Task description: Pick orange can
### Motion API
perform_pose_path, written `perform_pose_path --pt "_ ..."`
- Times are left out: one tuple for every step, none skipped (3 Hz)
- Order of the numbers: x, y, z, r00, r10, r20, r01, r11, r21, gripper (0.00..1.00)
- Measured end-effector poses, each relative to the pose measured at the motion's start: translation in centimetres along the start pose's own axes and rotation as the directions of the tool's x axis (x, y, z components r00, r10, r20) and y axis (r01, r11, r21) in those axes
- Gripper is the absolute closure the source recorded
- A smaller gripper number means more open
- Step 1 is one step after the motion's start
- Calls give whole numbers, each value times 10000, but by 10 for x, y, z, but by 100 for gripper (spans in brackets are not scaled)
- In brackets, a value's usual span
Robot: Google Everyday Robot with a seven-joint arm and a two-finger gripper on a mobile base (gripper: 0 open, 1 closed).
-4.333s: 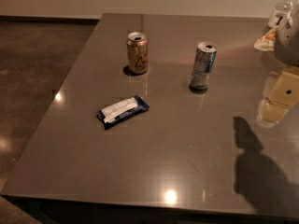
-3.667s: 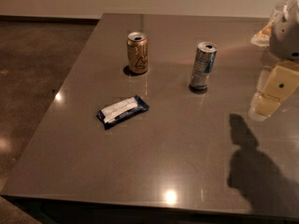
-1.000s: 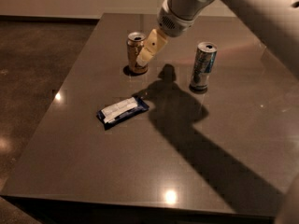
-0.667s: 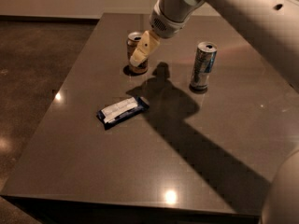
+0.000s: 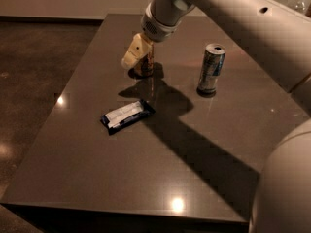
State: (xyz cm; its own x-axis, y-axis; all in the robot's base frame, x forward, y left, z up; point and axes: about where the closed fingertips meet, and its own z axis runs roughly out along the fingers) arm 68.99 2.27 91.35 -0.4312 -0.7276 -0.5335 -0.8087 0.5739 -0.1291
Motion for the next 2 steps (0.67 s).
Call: perform_pose_path --pt "-8 3 10 9999 -44 107 47 9994 -331 11" --pt "-16 3 13 9996 -71 263 87 9980 -623 34"
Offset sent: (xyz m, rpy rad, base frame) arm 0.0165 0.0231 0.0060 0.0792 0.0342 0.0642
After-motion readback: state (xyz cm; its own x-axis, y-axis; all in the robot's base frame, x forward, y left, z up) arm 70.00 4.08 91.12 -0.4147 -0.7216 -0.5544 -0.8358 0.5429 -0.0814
